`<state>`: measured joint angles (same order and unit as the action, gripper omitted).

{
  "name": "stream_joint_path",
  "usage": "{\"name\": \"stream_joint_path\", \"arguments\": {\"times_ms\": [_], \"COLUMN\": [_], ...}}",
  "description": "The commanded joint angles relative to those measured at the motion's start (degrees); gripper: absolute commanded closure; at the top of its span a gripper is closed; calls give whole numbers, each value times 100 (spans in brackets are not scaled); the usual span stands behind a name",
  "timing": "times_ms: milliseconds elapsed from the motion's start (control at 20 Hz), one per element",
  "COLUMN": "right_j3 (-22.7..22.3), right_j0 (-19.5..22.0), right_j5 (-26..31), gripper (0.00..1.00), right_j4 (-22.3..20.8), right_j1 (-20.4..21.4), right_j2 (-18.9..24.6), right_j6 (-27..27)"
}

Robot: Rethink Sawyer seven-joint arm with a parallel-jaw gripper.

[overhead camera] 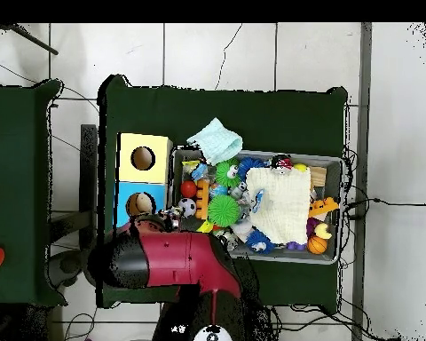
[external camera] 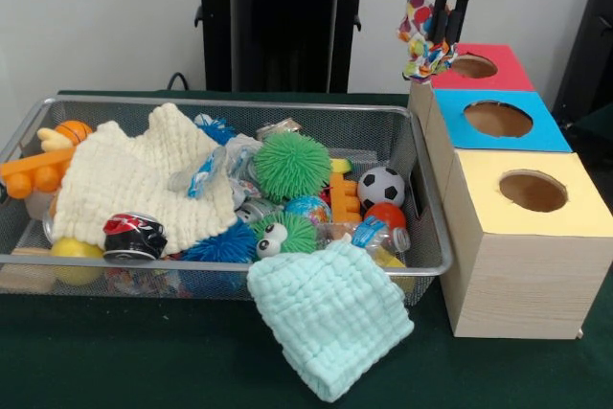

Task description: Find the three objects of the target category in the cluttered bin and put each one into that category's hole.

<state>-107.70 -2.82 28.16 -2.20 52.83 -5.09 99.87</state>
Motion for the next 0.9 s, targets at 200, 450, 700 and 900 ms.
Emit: {"name": "stream_joint_path", "arguments": {"times_ms": [200, 450, 700, 900], "right_j3": [-454, -279, -26, 303], "right_j0": [797, 779, 611, 396], "right_j5": [445, 581, 572, 774], "gripper": [100, 100, 100, 100], "right_j4": [74, -80, -169, -193], "right_j1": [372, 325, 118, -36], "right_j2": [1037, 1105, 1107, 1017], "right_j6": [-376, -180, 35, 233]}}
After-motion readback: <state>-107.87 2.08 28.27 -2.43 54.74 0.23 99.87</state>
